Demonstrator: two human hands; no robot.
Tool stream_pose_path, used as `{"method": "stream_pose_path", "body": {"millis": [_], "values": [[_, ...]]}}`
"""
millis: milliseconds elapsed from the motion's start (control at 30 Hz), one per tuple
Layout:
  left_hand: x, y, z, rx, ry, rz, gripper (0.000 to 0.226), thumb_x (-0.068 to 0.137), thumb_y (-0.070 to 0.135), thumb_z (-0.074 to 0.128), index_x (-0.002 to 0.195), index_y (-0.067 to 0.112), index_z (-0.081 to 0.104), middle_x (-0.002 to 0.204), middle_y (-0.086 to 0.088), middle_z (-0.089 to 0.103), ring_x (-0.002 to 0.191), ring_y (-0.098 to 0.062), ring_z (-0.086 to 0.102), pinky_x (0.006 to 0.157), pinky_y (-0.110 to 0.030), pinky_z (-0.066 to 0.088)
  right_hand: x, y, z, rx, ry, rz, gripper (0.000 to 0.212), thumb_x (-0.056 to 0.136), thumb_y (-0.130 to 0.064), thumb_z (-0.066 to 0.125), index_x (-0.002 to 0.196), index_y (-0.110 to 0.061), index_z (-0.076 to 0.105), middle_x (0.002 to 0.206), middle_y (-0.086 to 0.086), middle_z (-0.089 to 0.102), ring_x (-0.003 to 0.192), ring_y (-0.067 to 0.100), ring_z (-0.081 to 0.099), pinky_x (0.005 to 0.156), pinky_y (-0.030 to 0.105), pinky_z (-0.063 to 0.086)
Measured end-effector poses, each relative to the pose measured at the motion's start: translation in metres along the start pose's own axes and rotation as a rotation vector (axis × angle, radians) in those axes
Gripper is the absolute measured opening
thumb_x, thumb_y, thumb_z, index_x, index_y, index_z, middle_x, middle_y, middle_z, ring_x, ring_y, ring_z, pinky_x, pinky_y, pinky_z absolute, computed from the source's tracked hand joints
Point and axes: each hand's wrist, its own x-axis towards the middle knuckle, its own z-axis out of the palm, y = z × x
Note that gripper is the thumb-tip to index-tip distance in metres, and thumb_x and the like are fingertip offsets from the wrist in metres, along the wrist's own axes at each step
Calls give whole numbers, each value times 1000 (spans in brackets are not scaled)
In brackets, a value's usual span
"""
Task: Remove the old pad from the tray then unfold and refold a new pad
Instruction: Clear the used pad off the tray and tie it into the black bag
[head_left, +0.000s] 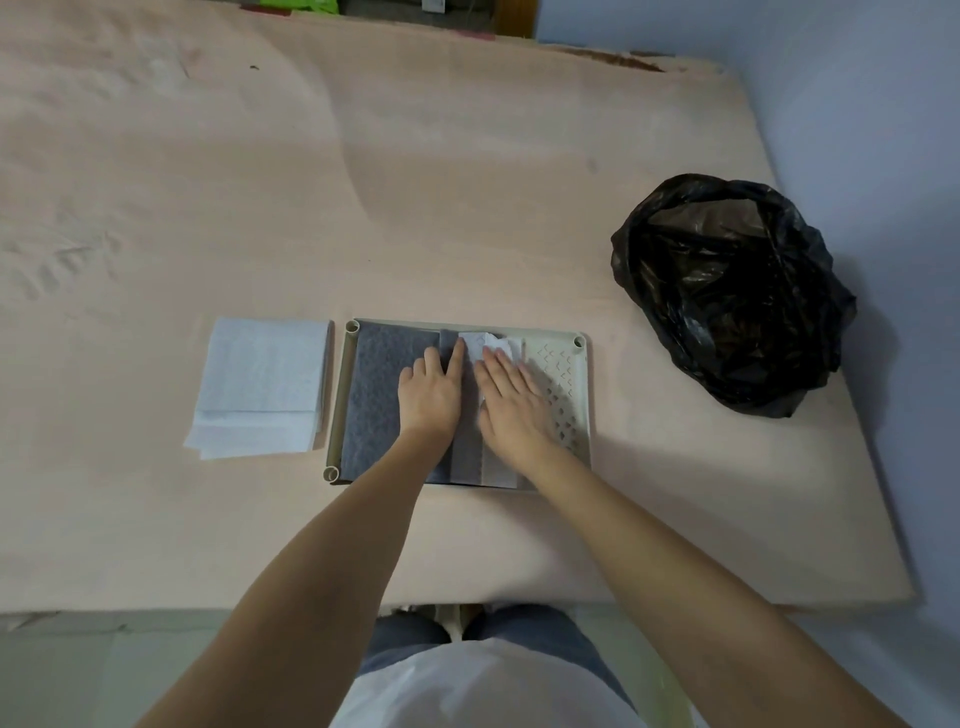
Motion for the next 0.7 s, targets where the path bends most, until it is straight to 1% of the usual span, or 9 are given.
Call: {"method": "stream_pose_path", "body": {"millis": [133, 300, 367, 400, 467, 533, 600, 667, 700], "values": [[-1, 1, 1, 77, 18, 15, 56, 99, 16, 26, 151, 16, 3, 126, -16, 42, 105, -29, 48, 90, -38, 37, 8, 9, 6, -103, -29, 6, 57, 100, -30, 23, 150, -10, 7, 160, 5, 2, 147, 18, -4, 114, 37, -16], [-3, 2, 2, 114, 27, 21, 56, 99, 18, 25, 151, 15, 2, 121, -14, 44, 102, -28, 47, 88, -38, 37, 4, 12, 13, 16, -36, 98, 57, 101, -34, 17, 151, -11, 0, 160, 3, -5, 147, 16, -7, 119, 39, -6], [-3, 1, 1, 119, 22, 23, 56, 99, 17, 25, 151, 14, 3, 120, -14, 44, 103, -28, 47, 88, -38, 37, 6, 10, 12, 98, 12, 155, 56, 101, -31, 21, 150, -7, 8, 160, 7, 2, 147, 18, 0, 120, 37, 0], [-3, 1, 1, 114, 17, 26, 56, 99, 16, 24, 150, 14, 3, 120, -14, 44, 103, -28, 46, 88, -38, 37, 8, 9, 8, 159, 68, 210, 54, 101, -28, 25, 149, -5, 18, 158, 9, 13, 146, 20, 10, 120, 36, 7], [-3, 0, 1, 109, 17, 26, 56, 98, 14, 23, 150, 13, 3, 119, -15, 44, 102, -28, 46, 88, -38, 36, 13, 8, 0, 257, 258, 307, 42, 98, -23, 39, 136, -6, 44, 142, 13, 44, 132, 29, 39, 109, 37, 26], [-3, 1, 1, 94, 12, 25, 57, 98, 13, 23, 150, 12, 2, 119, -15, 43, 102, -28, 45, 88, -38, 36, 22, 12, -10, 371, 379, 392, 26, 95, -21, 48, 111, -6, 61, 109, 13, 62, 104, 31, 55, 90, 38, 40], [-3, 1, 1, 91, 7, 25, 57, 98, 13, 23, 150, 12, 1, 119, -15, 43, 102, -29, 45, 88, -38, 36, 34, 17, -18, 570, 289, 482, 28, 95, -31, 50, 93, -6, 63, 87, 10, 66, 83, 28, 61, 75, 40, 47], [-3, 2, 1, 93, 1, 27, 57, 98, 13, 23, 150, 11, 0, 120, -15, 43, 102, -28, 45, 89, -38, 36, 45, 20, -22, 670, 147, 532, 33, 93, -39, 53, 90, -7, 62, 81, 6, 67, 76, 25, 61, 69, 36, 47], [-3, 2, 0, 91, -3, 28, 57, 98, 13, 23, 150, 11, 0, 120, -15, 43, 102, -28, 46, 89, -38, 36, 49, 20, -22, 695, 133, 550, 31, 91, -39, 56, 91, -8, 61, 81, 6, 68, 75, 24, 61, 69, 34, 47]]}}
